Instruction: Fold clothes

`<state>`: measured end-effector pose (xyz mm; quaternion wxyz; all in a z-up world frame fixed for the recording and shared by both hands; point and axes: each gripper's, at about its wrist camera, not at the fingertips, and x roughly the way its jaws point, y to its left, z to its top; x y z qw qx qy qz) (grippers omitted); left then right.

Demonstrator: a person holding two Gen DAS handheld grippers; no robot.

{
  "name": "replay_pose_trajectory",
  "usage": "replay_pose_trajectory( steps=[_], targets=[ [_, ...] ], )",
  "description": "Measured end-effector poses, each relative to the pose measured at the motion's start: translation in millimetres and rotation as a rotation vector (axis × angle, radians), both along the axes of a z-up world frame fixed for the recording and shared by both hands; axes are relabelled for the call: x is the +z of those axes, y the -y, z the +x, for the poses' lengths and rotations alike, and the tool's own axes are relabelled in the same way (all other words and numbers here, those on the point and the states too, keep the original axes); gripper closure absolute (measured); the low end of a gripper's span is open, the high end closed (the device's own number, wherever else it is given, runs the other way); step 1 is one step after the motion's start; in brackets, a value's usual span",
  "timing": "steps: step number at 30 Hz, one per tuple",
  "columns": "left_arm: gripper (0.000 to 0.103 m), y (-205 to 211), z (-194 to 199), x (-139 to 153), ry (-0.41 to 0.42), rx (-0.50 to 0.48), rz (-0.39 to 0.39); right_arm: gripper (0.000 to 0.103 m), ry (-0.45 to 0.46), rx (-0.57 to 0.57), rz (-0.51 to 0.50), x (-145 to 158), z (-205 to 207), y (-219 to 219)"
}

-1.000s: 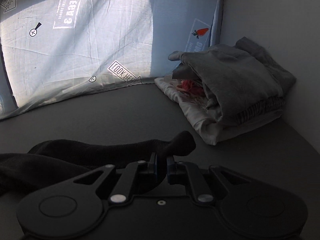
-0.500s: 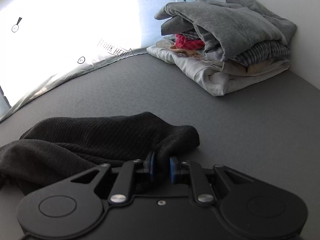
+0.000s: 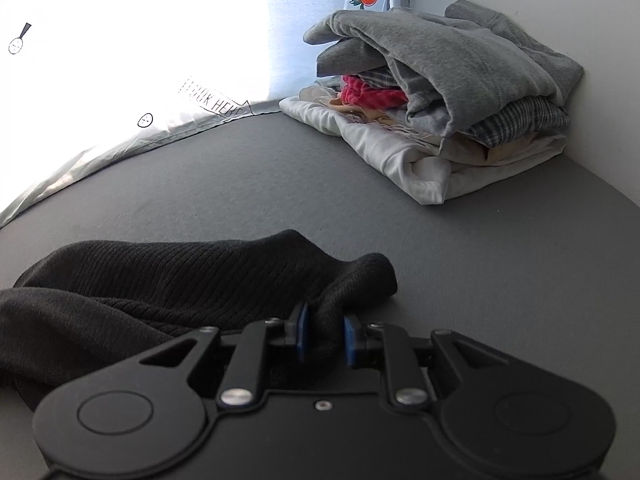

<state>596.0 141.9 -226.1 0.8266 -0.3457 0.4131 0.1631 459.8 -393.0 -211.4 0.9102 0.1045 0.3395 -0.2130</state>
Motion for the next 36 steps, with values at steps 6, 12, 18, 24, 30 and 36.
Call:
replay_pose_trajectory(
  steps=[6,12,18,24,30,36],
  targets=[
    [0.06,7,30,-6,-0.046,-0.014,0.104,0.083,-0.003,-0.029,0.055,1,2,7],
    [0.099,18,32,-6,-0.09,0.006,0.237,0.082,-0.03,-0.045,0.1,5,7,12],
    [0.1,-9,11,19,0.023,0.042,0.162,0.094,-0.013,-0.016,0.103,17,14,19],
    [0.101,-16,-17,112,0.272,0.057,0.159,0.094,0.221,0.063,0.067,86,41,15],
    [0.101,-10,-101,216,0.575,0.079,0.27,0.094,0.506,0.152,-0.022,180,23,-14],
    [0.101,-22,-206,205,0.511,0.167,0.325,0.094,0.51,0.162,-0.038,188,-36,-13]
  ],
)
